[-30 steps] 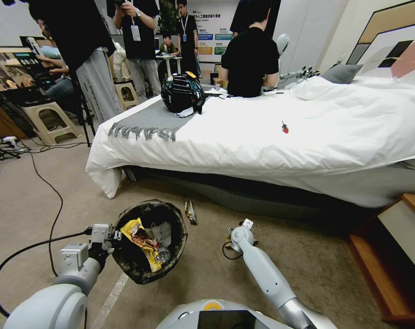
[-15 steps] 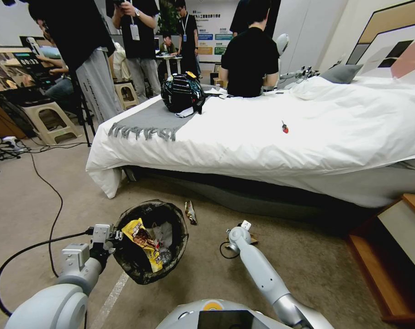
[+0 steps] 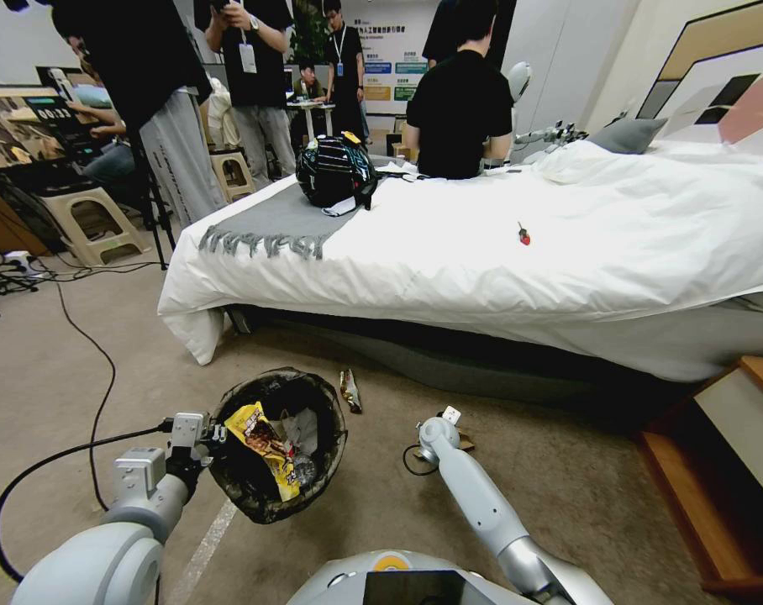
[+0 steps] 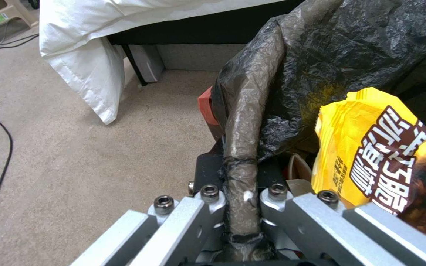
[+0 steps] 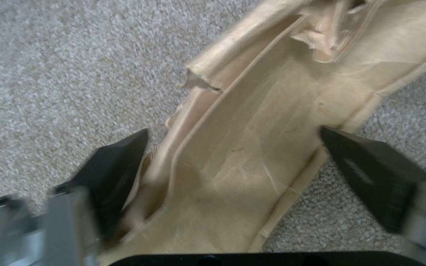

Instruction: Pick up the trash bin, then pick up the garbage from the floor and place it into the trash bin.

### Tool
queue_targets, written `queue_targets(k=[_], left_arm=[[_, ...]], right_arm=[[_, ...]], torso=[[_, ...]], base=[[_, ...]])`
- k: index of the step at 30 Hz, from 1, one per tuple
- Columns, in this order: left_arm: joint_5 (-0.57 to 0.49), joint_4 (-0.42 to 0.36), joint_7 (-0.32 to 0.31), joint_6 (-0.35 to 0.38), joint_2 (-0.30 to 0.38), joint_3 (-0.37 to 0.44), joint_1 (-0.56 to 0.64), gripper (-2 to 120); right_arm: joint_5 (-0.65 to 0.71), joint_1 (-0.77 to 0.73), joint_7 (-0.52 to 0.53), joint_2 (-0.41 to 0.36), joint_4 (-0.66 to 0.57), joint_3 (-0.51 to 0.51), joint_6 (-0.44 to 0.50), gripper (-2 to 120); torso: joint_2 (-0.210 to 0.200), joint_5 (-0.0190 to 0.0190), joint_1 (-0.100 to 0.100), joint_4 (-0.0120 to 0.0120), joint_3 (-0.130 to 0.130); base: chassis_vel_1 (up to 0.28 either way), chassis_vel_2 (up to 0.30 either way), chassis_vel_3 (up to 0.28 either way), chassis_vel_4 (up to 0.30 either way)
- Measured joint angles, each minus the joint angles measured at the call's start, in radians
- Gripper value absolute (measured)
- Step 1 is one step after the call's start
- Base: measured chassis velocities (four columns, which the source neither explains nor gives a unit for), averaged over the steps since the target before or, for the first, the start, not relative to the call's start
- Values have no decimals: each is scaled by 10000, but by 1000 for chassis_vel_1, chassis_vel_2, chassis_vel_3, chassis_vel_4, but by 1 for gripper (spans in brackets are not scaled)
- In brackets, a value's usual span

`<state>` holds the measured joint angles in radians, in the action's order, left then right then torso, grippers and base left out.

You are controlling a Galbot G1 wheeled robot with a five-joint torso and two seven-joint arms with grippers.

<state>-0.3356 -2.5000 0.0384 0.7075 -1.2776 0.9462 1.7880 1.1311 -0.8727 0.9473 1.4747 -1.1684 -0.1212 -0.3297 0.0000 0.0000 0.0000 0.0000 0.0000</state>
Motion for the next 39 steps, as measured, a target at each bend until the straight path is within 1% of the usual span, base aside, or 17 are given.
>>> queue_targets(k=[2,3,6,7,8,9,12,13,15,16,18,19,20,34,36,38,39], left_arm=[[0,0,-1,-4,11,1,-19,1],[0,0,-1,-4,11,1,-19,1],[0,0,-1,-16,37,6,-49,1],[0,0,-1,-16,37,6,-49,1],[0,0,-1,-26,41,6,-58,1],[0,0,-1,-26,41,6,-58,1],[0,0,0,-41,61,4,-85,1],[0,0,0,-41,61,4,-85,1],[-9,0,1,-43,76,-3,-105,1],[-9,0,1,-43,76,-3,-105,1],[-13,0,2,-46,80,-9,-120,1],[-13,0,2,-46,80,-9,-120,1],[-15,0,4,-47,82,-9,-123,1],[-40,0,11,-55,112,-8,-135,1],[-71,0,12,-52,145,-6,-135,1],[-80,0,12,-48,163,-5,-135,1],[-91,0,12,-43,186,3,-134,1]], right_arm=[[-15,-25,2,-1,-63,0,18,67],[-15,-25,2,-1,-63,0,18,67],[-18,-91,16,-27,-179,-6,62,50],[-18,-91,16,-27,-179,-6,62,50],[-20,-120,19,-39,-208,-16,79,44],[-20,-120,19,-39,-208,-16,79,44],[-67,-230,31,-51,-274,-59,118,28],[-67,-230,31,-51,-274,-59,118,28],[-95,-283,29,-58,-310,-85,131,17],[-95,-283,29,-58,-310,-85,131,17],[-107,-285,28,-62,-293,-94,150,7],[-107,-285,28,-62,-293,-94,150,7],[-110,-281,28,-65,-272,-100,155,2],[-424,-437,15,-208,-629,-189,176,0],[-1277,-701,-245,-505,-1359,-216,176,0],[-1437,-767,-333,-592,-1566,-216,175,0],[-1739,-931,-586,-833,-2077,-217,172,0]], torso=[[0,0,0,-1,0],[0,0,0,-1,0],[0,0,0,0,0],[0,0,0,0,0],[0,0,0,0,0],[0,0,0,0,0],[0,0,0,0,0],[0,0,0,0,0],[0,0,0,1,0],[0,0,0,1,0],[0,1,0,1,0],[0,1,0,1,0],[0,0,0,1,0],[0,1,0,-1,0],[0,1,0,-1,0],[0,3,0,-2,0],[0,1,0,-2,0]], base=[[0,0,0,0],[0,0,0,0],[0,0,0,0],[0,0,0,0],[0,0,0,0],[0,0,0,0],[0,0,0,0],[0,0,0,0],[0,0,0,0],[0,0,0,0],[0,0,0,0],[0,0,0,0],[0,0,0,0],[0,0,0,0],[0,0,0,0],[0,0,0,0],[0,0,0,0]])
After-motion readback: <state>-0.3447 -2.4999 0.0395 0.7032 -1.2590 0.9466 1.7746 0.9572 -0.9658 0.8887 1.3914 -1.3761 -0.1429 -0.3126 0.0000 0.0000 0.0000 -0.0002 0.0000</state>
